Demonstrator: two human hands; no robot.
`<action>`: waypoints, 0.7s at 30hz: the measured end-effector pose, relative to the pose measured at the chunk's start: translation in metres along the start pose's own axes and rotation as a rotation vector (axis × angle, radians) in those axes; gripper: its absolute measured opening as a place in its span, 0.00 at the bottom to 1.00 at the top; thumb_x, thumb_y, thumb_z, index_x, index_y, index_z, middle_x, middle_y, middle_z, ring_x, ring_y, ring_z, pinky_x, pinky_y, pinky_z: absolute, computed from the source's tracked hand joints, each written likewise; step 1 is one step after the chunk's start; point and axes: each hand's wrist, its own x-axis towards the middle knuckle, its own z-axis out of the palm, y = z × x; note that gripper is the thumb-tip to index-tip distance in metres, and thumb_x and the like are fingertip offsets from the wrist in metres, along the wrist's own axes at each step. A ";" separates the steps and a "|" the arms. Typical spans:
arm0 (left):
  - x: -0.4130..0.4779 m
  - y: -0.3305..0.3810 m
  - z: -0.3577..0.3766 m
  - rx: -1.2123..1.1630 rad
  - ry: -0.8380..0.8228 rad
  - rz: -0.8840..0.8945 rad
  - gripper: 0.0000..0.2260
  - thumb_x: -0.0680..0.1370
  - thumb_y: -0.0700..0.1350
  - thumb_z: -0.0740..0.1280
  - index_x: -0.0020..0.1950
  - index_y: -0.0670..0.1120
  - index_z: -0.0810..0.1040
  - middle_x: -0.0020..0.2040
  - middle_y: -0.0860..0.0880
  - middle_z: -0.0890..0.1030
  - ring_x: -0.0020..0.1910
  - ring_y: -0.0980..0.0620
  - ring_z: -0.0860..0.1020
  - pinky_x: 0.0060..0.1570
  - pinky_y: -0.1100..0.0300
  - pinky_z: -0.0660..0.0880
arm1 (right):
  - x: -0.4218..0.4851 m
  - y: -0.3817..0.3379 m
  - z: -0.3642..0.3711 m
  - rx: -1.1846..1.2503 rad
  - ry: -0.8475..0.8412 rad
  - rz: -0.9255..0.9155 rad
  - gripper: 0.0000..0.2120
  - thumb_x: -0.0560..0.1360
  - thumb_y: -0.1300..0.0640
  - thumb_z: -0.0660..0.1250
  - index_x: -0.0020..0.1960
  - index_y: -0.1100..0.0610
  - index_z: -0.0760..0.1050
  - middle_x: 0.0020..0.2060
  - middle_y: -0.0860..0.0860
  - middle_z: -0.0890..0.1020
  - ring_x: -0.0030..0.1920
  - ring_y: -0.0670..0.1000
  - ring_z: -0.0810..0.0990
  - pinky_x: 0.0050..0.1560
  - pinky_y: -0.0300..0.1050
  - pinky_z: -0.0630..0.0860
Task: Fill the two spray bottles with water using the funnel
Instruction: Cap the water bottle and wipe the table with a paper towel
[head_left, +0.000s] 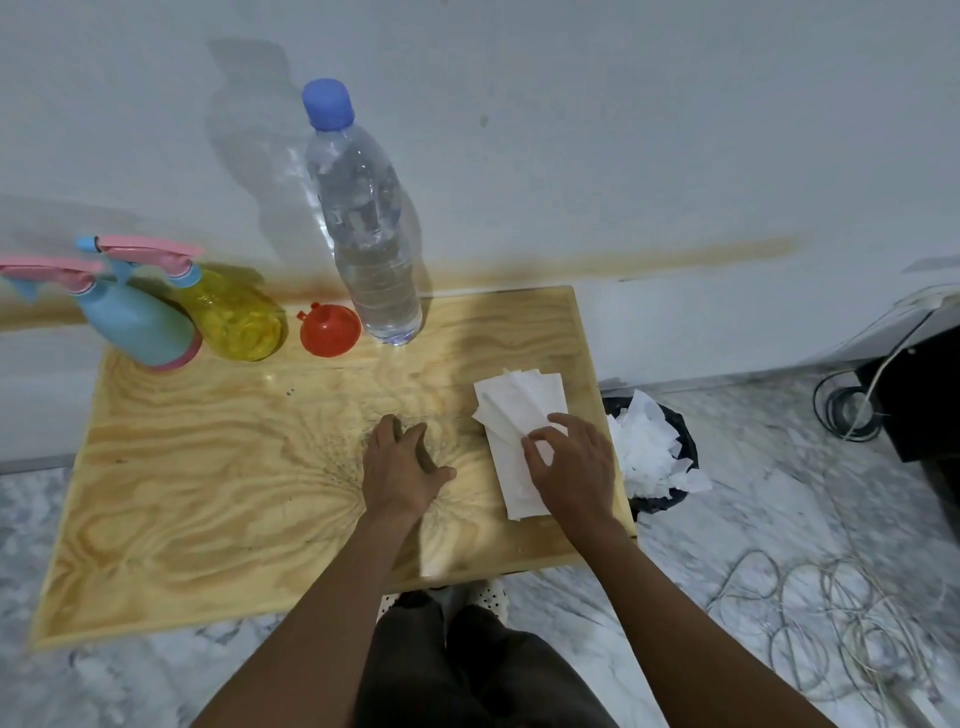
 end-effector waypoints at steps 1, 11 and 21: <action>0.000 0.000 0.000 -0.006 0.000 -0.004 0.36 0.70 0.58 0.77 0.74 0.51 0.70 0.78 0.45 0.56 0.76 0.44 0.57 0.72 0.49 0.64 | -0.001 0.000 -0.002 0.020 0.025 0.012 0.03 0.73 0.50 0.73 0.44 0.49 0.83 0.57 0.49 0.82 0.60 0.54 0.78 0.62 0.51 0.70; 0.000 -0.001 0.000 0.014 0.008 0.009 0.36 0.70 0.59 0.76 0.74 0.51 0.70 0.77 0.46 0.58 0.75 0.44 0.59 0.71 0.49 0.65 | -0.006 -0.009 -0.052 0.365 0.107 -0.025 0.06 0.77 0.54 0.69 0.53 0.54 0.80 0.52 0.45 0.83 0.55 0.47 0.80 0.59 0.54 0.77; -0.001 0.001 -0.003 0.029 -0.009 0.014 0.36 0.70 0.59 0.76 0.75 0.50 0.70 0.77 0.45 0.58 0.75 0.43 0.59 0.72 0.49 0.63 | 0.001 -0.020 -0.090 0.539 0.162 0.110 0.08 0.80 0.49 0.64 0.55 0.51 0.77 0.48 0.44 0.82 0.53 0.48 0.80 0.54 0.48 0.77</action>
